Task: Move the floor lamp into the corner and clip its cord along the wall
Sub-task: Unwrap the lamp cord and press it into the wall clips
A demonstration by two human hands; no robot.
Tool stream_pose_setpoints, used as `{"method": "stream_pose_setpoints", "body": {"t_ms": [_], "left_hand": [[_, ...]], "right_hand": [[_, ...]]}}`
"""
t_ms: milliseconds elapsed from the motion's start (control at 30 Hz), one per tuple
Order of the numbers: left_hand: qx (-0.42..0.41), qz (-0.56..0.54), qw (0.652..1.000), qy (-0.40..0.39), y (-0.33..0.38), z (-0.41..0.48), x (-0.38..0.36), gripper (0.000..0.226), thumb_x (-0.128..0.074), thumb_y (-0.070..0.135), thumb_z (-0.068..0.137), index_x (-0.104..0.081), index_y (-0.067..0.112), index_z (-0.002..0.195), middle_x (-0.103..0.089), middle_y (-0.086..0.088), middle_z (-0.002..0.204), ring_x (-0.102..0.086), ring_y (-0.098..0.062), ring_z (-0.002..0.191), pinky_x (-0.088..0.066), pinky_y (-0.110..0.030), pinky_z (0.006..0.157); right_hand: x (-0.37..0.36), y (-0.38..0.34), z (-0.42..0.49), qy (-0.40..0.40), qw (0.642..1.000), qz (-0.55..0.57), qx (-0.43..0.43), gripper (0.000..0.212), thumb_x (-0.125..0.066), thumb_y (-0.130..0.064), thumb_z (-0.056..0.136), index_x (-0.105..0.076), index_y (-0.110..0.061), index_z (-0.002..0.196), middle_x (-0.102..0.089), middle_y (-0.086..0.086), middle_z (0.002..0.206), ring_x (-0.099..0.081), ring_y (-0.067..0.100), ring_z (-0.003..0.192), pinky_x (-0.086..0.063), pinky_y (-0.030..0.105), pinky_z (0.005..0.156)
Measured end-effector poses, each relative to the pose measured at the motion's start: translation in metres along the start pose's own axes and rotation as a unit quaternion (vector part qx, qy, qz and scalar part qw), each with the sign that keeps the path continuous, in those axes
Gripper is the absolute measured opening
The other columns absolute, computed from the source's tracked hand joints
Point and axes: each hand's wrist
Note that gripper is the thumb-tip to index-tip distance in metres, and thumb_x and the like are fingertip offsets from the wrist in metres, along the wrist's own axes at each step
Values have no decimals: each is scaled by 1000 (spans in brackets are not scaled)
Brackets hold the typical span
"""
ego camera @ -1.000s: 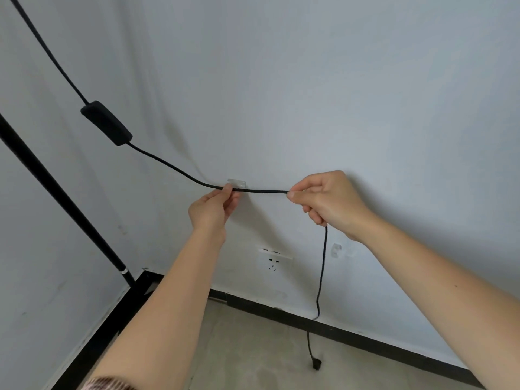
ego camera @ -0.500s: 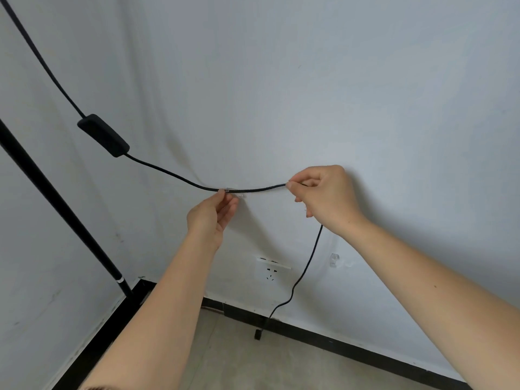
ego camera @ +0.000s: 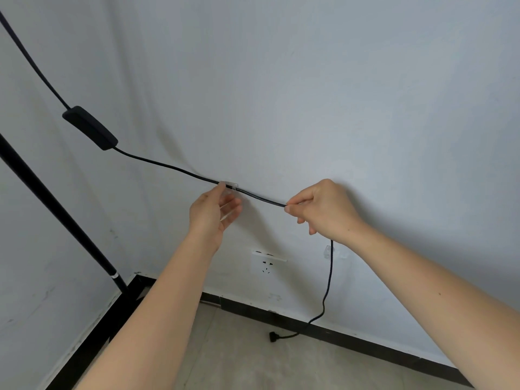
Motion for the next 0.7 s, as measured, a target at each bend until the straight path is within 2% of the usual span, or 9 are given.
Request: {"method": "stream_pose_setpoints", "body": {"t_ms": [133, 233, 333, 400, 500, 700], "left_hand": [[29, 61, 996, -53, -15, -11, -11, 19, -70, 28, 81, -67, 9, 79, -68, -1, 66, -68, -17, 61, -57, -26, 56], [28, 70, 993, -87, -17, -13, -21, 13, -69, 19, 83, -69, 7, 77, -69, -1, 65, -69, -15, 60, -57, -24, 56], [14, 45, 996, -77, -18, -13, -27, 12, -66, 11, 85, -67, 3, 77, -68, -2, 60, -68, -14, 56, -57, -21, 55], [45, 55, 993, -92, -39, -21, -44, 11, -65, 9, 86, -66, 1, 78, -68, -2, 57, -67, -13, 54, -57, -21, 55], [42, 48, 995, -79, -40, -23, -43, 10, -65, 8, 86, -66, 1, 79, -68, -2, 55, -67, -13, 53, -57, -21, 54], [24, 25, 999, -35, -34, -17, -41, 9, -66, 8, 85, -66, 1, 80, -66, -8, 68, -67, -15, 56, -57, -21, 55]], "right_hand": [[-1, 2, 0, -2, 1000, 8, -1, 8, -71, -21, 80, -77, -16, 81, -70, 4, 61, -52, 9, 30, -33, 10, 33], [-3, 0, 2, -2, 1000, 12, 1, 8, -71, -23, 80, -77, -17, 83, -70, 3, 62, -52, 9, 30, -33, 10, 32], [2, 1, -3, -22, 1000, 6, -4, 9, -71, -26, 80, -75, -19, 82, -71, 1, 62, -56, 11, 33, -35, 13, 33], [24, 23, -22, 2, 999, 14, -36, 12, -71, -28, 79, -74, -16, 74, -71, 0, 59, -57, 13, 35, -38, 17, 35], [40, 36, -29, -35, 997, 53, -46, 20, -72, -26, 79, -72, -13, 64, -71, 3, 56, -55, 14, 37, -40, 19, 37], [54, 50, -34, -77, 988, 106, -77, 16, -70, -17, 81, -73, -3, 75, -66, 8, 54, -50, 19, 38, -39, 25, 39]]}}
Point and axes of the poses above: each hand's wrist, its own z-axis towards the middle knuckle, its own x-axis out of the back of the hand, y = z × x
